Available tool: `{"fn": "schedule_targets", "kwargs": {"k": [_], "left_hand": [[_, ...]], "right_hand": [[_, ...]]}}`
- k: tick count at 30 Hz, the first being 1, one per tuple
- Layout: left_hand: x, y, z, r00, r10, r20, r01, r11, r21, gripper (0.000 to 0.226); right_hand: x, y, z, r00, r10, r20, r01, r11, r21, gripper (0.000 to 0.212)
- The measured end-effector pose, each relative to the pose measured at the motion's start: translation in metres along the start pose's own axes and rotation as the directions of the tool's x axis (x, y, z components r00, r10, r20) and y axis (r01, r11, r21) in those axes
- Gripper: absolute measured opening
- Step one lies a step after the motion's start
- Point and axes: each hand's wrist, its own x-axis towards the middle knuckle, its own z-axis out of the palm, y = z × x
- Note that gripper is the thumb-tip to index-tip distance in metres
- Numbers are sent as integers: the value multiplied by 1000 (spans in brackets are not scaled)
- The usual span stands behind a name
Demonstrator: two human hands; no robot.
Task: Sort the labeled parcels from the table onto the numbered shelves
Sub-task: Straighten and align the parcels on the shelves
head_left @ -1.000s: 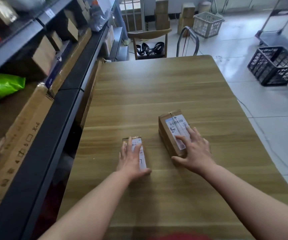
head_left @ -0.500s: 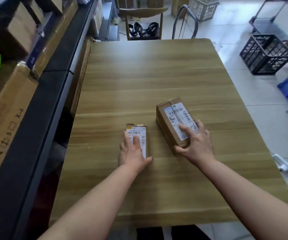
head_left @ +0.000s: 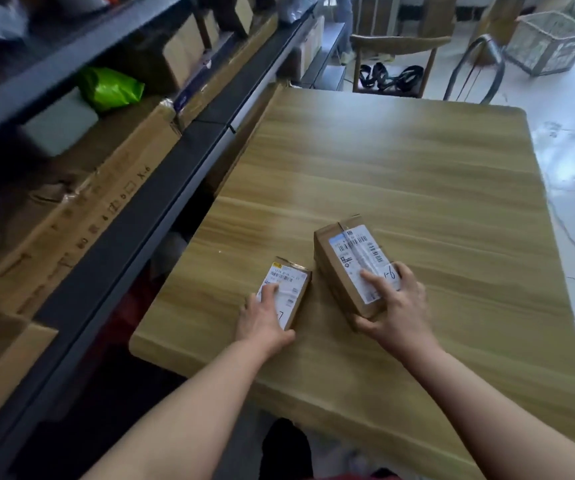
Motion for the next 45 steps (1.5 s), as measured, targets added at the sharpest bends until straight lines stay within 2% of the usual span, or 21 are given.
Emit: {"fn": "schedule_targets", "kwargs": {"k": [4,8,11,18,24,31,39,45], "left_hand": [[-52,-4,19,991,-131,-1,131,990,-47,89],[-102,-15,33,952,-296,-75,277,940,-199,92],[-145,-27,38,879,-452,-148,389,862,-324,95],[-249,-71,45,671,-696,-256,530,691,-491,90],[-354,-105,71,445,-832,-332,571,549,-611,92],[-526,-148,125,130,-949,-288,500,313,-807,91],[-728,-169,193,-178,-956,-232,400,145,-905,82],[-842,-167,240,-395,-916,-64,292,-59,-955,90]], "right_hand": [[-15,14,-7,980,-158,118,163,986,-33,82],[-30,14,-11,935,-295,195,302,953,-6,81],[-50,3,-6,884,-386,263,379,922,79,81],[-106,-55,10,683,-634,362,631,762,144,80],[-185,-103,30,480,-783,394,786,584,202,79],[-342,-140,60,224,-856,467,875,388,290,78],[-537,-157,77,-72,-873,482,909,141,391,79],[-664,-160,83,-272,-838,473,860,9,511,79]]}}
